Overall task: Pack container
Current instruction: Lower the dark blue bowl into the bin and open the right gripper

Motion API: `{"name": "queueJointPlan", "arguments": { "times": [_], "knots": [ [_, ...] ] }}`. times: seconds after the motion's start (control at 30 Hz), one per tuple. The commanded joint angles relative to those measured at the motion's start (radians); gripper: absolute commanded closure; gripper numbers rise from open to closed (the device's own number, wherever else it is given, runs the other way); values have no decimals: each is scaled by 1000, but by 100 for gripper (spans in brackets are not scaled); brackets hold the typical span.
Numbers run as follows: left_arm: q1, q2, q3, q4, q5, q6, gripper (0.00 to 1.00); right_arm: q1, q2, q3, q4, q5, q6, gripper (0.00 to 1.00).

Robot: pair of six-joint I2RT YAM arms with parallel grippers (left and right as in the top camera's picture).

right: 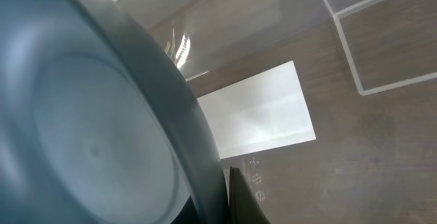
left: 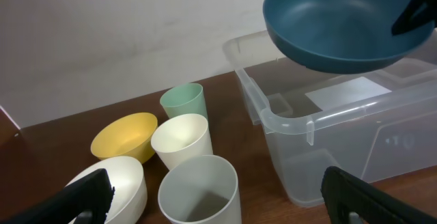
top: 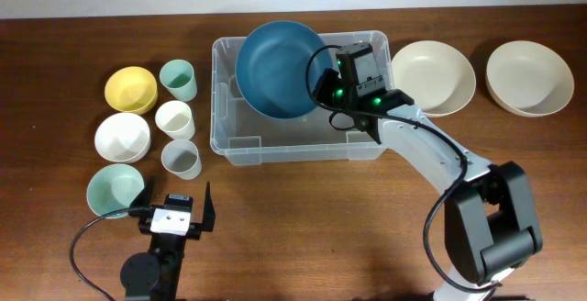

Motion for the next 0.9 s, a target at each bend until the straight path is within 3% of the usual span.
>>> {"name": "queueJointPlan", "arguments": {
  "times": [0.0,0.87],
  "knots": [
    [4,-1,-2,-8,-3,5,0,26,26,30,10,17,11,96],
    [4,-1,-2,-8,-3,5,0,51,56,30,16,88,8,96]
  ]
}}
